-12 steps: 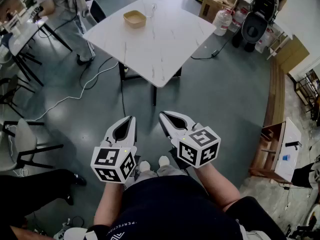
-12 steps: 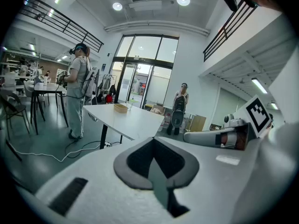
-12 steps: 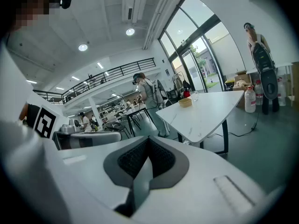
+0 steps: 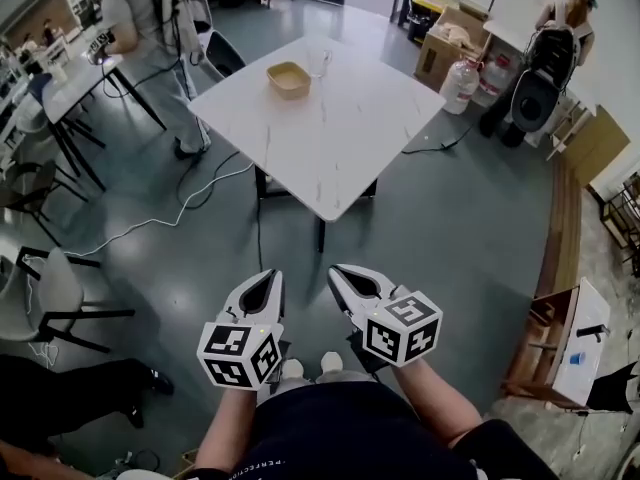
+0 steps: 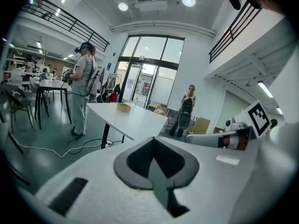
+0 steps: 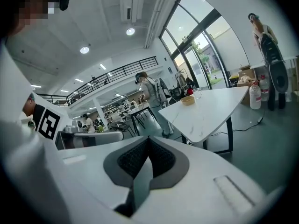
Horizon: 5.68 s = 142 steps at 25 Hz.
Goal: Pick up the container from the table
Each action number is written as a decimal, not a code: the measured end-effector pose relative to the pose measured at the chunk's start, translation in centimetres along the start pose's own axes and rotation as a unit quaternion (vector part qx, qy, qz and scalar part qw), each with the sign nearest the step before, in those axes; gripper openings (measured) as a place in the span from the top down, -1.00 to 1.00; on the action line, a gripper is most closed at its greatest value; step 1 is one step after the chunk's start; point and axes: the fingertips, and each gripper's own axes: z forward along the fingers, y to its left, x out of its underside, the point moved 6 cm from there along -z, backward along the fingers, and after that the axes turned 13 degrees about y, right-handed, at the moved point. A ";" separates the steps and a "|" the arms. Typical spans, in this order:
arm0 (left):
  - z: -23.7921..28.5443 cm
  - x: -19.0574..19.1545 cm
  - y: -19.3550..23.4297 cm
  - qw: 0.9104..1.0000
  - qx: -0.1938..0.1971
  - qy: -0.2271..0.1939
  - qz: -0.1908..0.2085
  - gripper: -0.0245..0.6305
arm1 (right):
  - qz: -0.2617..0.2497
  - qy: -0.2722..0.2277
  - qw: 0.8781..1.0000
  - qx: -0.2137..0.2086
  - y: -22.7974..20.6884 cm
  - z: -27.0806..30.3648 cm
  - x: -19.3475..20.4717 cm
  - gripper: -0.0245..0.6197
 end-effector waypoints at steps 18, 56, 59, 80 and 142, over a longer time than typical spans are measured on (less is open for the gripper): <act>1.7 -1.7 1.4 0.999 -0.033 -0.007 -0.016 0.94 | -0.015 0.015 0.999 -0.036 -3.0 2.4 -2.3 0.92; 18.6 -18.5 18.8 0.997 0.071 0.026 0.021 0.94 | -0.036 0.034 0.997 0.053 -13.5 20.6 -22.4 0.92; 19.9 -19.6 18.8 0.998 0.060 0.028 0.020 0.94 | -0.046 0.041 0.997 0.037 -15.3 21.3 -23.8 0.92; 34.2 -27.1 16.8 0.994 -0.089 0.023 -0.055 0.94 | -0.104 0.114 0.985 -0.081 -34.1 27.9 -34.4 0.92; 37.7 -27.9 25.5 0.979 -0.150 0.020 -0.139 0.75 | -0.474 0.283 0.832 -0.042 -32.8 44.8 -37.0 0.84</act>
